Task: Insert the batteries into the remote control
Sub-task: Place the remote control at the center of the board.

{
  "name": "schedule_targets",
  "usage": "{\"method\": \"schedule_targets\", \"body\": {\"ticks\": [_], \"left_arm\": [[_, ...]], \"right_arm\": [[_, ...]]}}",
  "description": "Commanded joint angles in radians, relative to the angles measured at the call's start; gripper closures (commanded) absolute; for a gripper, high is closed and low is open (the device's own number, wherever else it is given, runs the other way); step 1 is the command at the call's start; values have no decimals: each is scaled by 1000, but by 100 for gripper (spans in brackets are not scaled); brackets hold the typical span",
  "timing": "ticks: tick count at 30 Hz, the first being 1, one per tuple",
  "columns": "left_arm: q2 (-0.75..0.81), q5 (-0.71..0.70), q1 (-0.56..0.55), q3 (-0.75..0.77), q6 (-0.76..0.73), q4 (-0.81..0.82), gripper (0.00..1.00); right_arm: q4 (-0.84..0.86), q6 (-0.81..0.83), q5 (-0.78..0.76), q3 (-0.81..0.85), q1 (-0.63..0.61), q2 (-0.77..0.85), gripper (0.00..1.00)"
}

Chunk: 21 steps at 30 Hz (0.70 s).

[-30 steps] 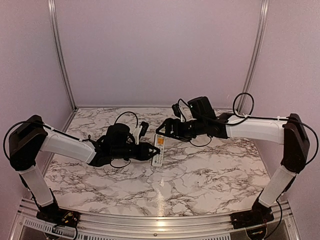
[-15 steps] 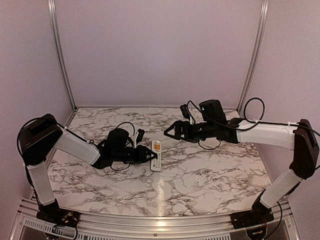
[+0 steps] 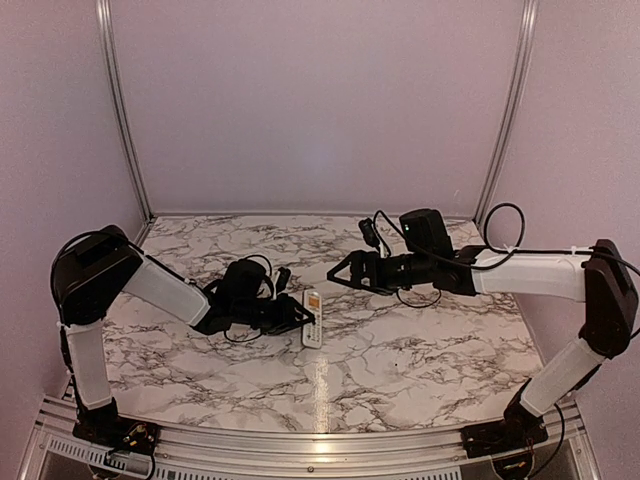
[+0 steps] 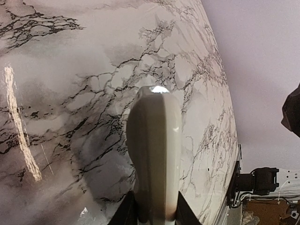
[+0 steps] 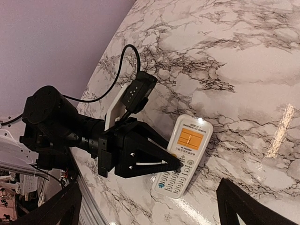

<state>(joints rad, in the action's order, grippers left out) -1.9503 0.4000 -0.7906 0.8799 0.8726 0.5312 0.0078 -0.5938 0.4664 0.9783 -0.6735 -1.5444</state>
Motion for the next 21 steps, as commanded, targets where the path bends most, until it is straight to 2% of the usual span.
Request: {"method": "schedule_targets", "body": {"ticks": [1, 9, 12, 21], "left_arm": [[-24, 5, 10, 51, -5, -93, 77], [-57, 0, 20, 88, -29, -183, 72], [-55, -9, 26, 87, -29, -193, 64], [-38, -36, 41, 92, -49, -249, 51]], "right_arm": [[80, -42, 53, -40, 9, -14, 1], [121, -68, 94, -68, 10, -37, 1], [125, -73, 101, -67, 9, -40, 1], [124, -76, 103, -62, 9, -43, 1]]}}
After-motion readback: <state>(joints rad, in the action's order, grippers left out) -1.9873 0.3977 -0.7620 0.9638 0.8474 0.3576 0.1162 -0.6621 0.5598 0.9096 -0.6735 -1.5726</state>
